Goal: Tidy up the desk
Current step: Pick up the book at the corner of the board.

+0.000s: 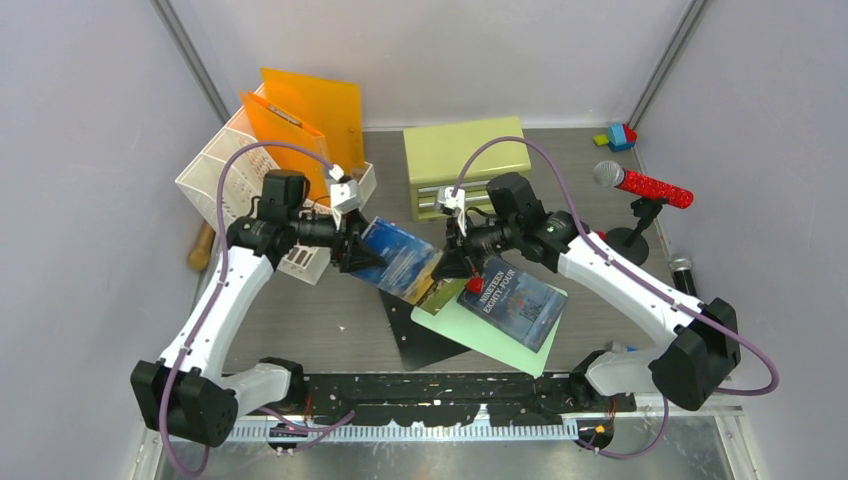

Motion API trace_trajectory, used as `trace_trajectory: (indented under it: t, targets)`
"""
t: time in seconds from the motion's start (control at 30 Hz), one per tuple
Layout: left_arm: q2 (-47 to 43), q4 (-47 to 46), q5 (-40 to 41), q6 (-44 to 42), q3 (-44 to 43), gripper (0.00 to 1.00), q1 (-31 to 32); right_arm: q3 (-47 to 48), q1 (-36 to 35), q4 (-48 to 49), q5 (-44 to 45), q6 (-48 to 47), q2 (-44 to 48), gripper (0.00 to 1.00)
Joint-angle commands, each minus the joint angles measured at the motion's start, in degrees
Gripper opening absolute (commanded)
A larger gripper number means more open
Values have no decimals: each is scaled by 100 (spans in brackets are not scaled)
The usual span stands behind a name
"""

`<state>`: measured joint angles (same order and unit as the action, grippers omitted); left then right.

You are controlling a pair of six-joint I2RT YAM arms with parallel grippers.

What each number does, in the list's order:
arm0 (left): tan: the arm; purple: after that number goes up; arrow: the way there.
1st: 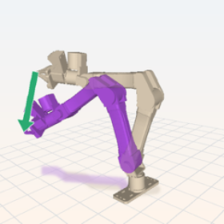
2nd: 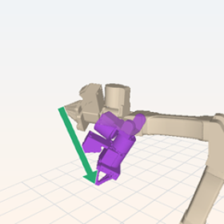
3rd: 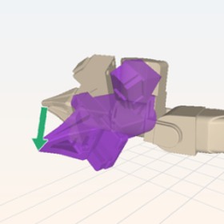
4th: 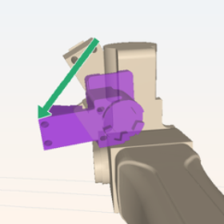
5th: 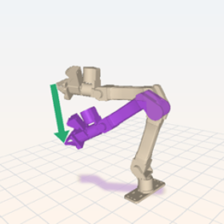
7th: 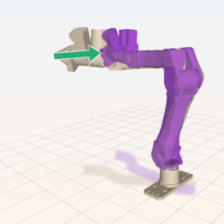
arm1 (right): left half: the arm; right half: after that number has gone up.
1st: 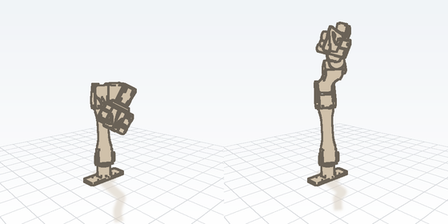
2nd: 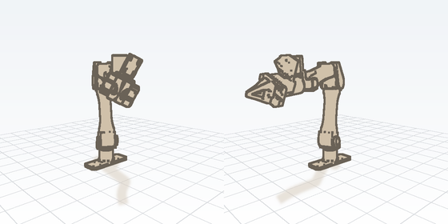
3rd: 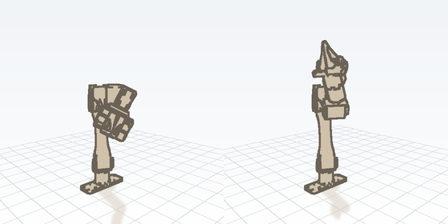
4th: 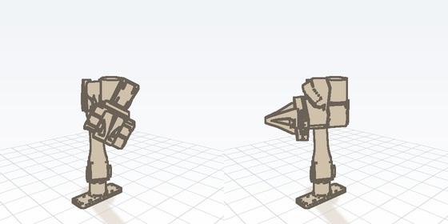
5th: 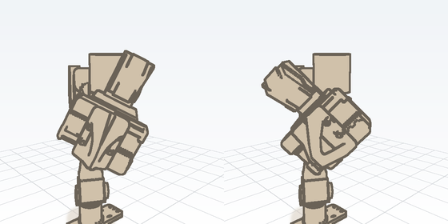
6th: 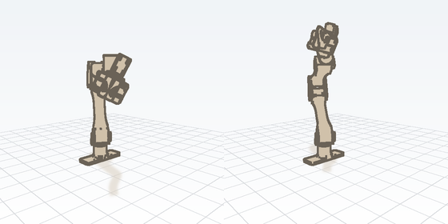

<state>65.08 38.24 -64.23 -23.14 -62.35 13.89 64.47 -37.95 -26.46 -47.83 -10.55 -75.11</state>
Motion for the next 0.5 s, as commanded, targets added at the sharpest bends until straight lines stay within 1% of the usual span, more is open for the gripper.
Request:
trace_trajectory:
  t: [0.0, 0.07, 0.1, 0.17, 0.23, 0.3, 0.33, 0.37, 0.4, 0.43, 0.47]
  targets:
    - [-74, 904, -494, -828, -389, 42, 17, -18, 49, 621, -56, -18, 294, 0]
    - [-135, 962, -416, -853, -393, 8, 17, -60, 51, 693, -11, 9, 287, 2]
    - [-187, 922, -323, -801, -386, 0, 17, -86, 56, 716, 39, 17, 276, 2]
    - [-299, 909, -88, -805, -411, 0, 17, -124, 53, 781, 146, 41, 275, 6]
    - [-383, 1234, 206, -1285, -587, 0, 30, -142, 52, 820, 299, 43, 282, 9]
    - [-432, 1798, 472, -1936, -871, 0, 35, -152, 51, 827, 455, 44, 296, 19]
    - [-434, 2031, 600, -2173, -1035, 0, 35, -160, 51, 827, 505, 44, 311, 27]
    - [-440, 2222, 749, -2334, -1188, 0, 35, -166, 51, 826, 607, 44, 316, 32]
    - [-438, 2394, 873, -2481, -1353, 0, 35, -176, 51, 826, 681, 44, 331, 34]
    - [-427, 2588, 1005, -2669, -1518, 0, 35, -183, 51, 837, 711, 53, 340, 41]
    - [-408, 2809, 1056, -2896, -1683, 0, 35, -198, 51, 850, 762, 61, 342, 46]
